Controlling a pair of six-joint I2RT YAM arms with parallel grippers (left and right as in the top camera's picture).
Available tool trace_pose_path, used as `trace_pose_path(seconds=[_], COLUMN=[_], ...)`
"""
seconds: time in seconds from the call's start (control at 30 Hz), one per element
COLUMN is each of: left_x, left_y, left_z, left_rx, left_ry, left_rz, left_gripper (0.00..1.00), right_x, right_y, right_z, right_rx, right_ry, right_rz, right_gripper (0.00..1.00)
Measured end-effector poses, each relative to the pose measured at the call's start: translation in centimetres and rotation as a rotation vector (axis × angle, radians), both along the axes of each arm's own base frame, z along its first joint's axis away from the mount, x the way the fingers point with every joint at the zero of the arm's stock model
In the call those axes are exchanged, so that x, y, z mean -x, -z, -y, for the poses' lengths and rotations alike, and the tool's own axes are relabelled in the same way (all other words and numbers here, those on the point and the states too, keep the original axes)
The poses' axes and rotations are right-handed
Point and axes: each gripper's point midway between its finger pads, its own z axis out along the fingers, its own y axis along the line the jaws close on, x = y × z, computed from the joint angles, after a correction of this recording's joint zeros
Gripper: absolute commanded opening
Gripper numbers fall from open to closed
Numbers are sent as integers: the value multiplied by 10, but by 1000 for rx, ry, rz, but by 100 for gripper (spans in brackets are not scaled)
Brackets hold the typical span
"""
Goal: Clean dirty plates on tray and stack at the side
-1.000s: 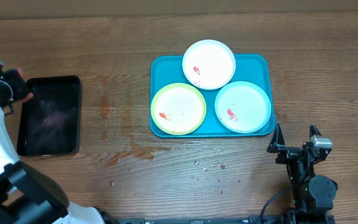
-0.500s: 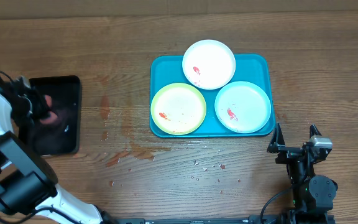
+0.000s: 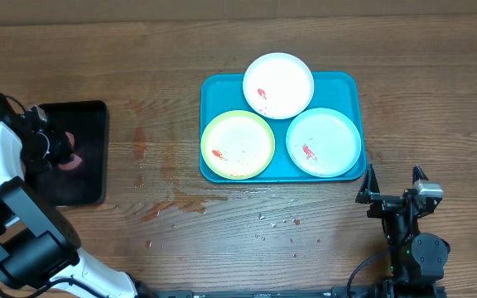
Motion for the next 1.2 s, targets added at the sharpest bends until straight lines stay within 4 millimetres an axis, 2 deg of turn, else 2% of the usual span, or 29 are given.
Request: trace_pose_path(seconds=[0.03,0.1,0.2,0.23,0.33,0.43,0.6,0.63,0.7,0.77,0.93,1.0,1.2], left_x=[-3,-23,-52,-63,-69,-64,-56,-55,-48,-45,-43,-47,-51], left_y=[-11,-45,-107,-142,-197,-214,-195,-192,-175,-160,-122,-100,-27], left_z=[4,7,21,33,73,121,215,226,271,299,354,376,415], left_rx=[26,67,147,191,306,410,444,431,343,248,42,-11,-76], left_ry=[5,22,71,112,214,300,470,490,556,570,537,526,499], left_rz=[13,105,292,400,553,555,384,359,255,183,78,55,-53], left_gripper=[4,4,4,4,4,4,4,4,4,4,4,4,4], right_x=[0,0,0,0,0,0,0,0,0,0,0,0,0], right_y=[0,0,0,0,0,0,0,0,0,0,0,0,0], right_z=[0,0,0,0,0,0,0,0,0,0,0,0,0], right_rx=[0,0,0,0,0,0,0,0,0,0,0,0,0], right_ry=[0,0,0,0,0,0,0,0,0,0,1,0,0], right_rz=[1,0,0,0,0,0,0,0,0,0,0,0,0], right_gripper=[100,100,100,100,100,100,100,100,100,100,100,100,100])
